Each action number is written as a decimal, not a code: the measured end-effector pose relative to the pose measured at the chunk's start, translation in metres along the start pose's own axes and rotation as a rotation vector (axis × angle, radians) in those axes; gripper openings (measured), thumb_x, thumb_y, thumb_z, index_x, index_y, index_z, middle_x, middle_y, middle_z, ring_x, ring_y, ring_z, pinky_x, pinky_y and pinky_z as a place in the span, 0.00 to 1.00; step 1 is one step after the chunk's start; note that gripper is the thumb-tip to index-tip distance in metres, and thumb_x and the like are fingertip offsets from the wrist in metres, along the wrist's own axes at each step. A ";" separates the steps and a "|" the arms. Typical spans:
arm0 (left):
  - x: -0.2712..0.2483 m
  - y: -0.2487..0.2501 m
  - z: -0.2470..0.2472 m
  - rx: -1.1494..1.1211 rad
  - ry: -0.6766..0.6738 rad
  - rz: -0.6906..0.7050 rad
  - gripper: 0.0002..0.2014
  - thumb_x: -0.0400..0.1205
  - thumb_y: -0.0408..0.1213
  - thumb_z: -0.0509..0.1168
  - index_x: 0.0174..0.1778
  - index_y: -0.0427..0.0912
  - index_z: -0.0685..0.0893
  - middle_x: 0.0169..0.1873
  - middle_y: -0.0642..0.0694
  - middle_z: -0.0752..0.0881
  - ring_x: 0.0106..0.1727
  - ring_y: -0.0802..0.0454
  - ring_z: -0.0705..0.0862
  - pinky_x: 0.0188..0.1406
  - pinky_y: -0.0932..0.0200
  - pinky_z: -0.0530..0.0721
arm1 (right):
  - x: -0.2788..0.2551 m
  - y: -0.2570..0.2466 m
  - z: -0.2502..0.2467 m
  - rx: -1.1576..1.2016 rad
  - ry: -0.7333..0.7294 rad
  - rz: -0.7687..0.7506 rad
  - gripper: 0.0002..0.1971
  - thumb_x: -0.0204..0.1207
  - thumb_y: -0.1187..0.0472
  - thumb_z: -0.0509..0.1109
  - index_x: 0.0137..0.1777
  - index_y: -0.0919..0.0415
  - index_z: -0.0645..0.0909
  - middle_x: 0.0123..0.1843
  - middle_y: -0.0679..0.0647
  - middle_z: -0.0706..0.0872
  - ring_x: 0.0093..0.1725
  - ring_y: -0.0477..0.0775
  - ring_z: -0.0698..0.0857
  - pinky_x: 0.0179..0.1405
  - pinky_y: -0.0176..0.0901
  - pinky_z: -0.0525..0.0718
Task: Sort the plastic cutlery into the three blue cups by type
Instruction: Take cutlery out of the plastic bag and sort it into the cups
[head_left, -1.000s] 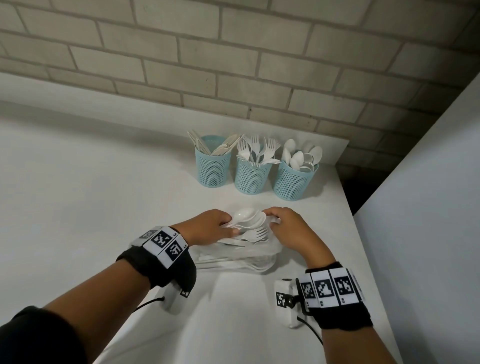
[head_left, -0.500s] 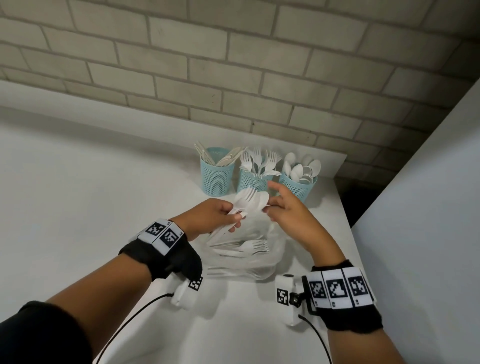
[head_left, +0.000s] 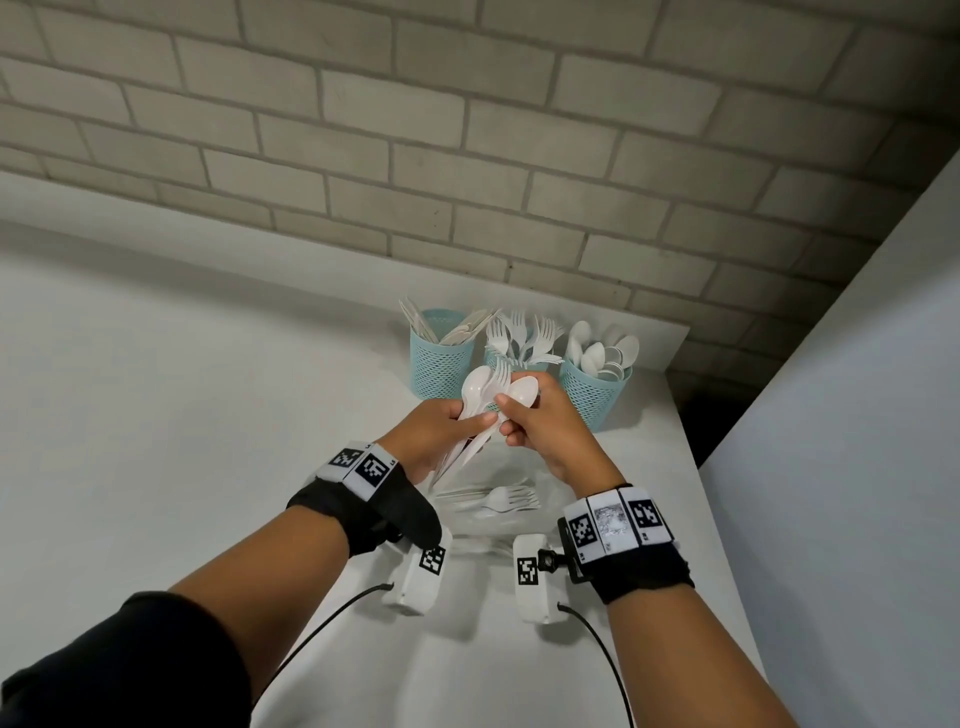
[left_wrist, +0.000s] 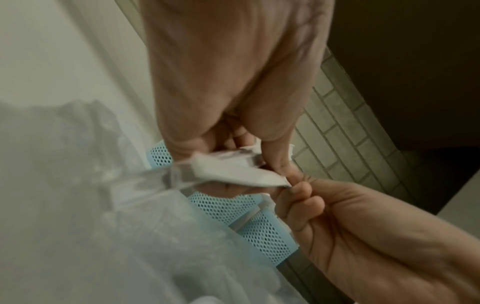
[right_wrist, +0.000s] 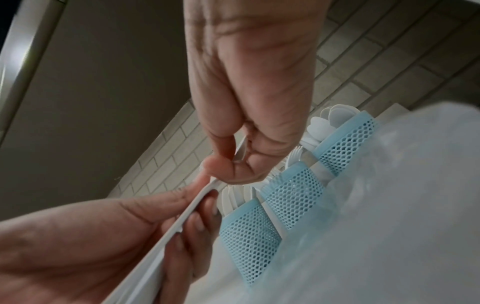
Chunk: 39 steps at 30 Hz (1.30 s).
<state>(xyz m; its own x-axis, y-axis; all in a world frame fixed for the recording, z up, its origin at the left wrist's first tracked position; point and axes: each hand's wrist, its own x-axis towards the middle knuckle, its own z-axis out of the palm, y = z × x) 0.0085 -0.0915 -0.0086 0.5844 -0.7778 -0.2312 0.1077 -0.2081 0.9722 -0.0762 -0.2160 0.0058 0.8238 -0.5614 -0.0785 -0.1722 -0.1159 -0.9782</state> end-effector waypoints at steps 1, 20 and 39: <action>0.000 0.000 0.002 0.003 0.009 0.011 0.11 0.79 0.44 0.69 0.42 0.39 0.86 0.36 0.41 0.84 0.38 0.49 0.81 0.39 0.60 0.79 | 0.000 0.000 0.000 0.008 0.007 0.006 0.15 0.80 0.65 0.66 0.64 0.60 0.70 0.40 0.55 0.81 0.31 0.46 0.81 0.27 0.33 0.83; 0.011 0.022 0.018 -0.284 0.036 -0.079 0.08 0.87 0.34 0.56 0.47 0.40 0.80 0.36 0.47 0.79 0.32 0.57 0.76 0.25 0.68 0.75 | 0.040 -0.052 -0.085 -0.146 0.997 -0.511 0.13 0.85 0.55 0.51 0.48 0.56 0.76 0.50 0.64 0.84 0.46 0.60 0.83 0.46 0.49 0.83; 0.017 0.026 0.019 -0.452 0.024 -0.023 0.07 0.84 0.30 0.60 0.56 0.40 0.80 0.47 0.47 0.88 0.45 0.53 0.87 0.43 0.62 0.85 | 0.075 -0.045 -0.071 -0.595 0.361 -0.282 0.20 0.82 0.52 0.62 0.72 0.56 0.74 0.68 0.59 0.75 0.62 0.60 0.79 0.57 0.44 0.77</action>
<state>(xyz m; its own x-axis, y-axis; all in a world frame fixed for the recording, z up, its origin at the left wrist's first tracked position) 0.0065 -0.1214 0.0119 0.5957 -0.7610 -0.2567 0.4579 0.0592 0.8870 -0.0449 -0.3111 0.0577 0.6692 -0.6667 0.3281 -0.3280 -0.6613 -0.6746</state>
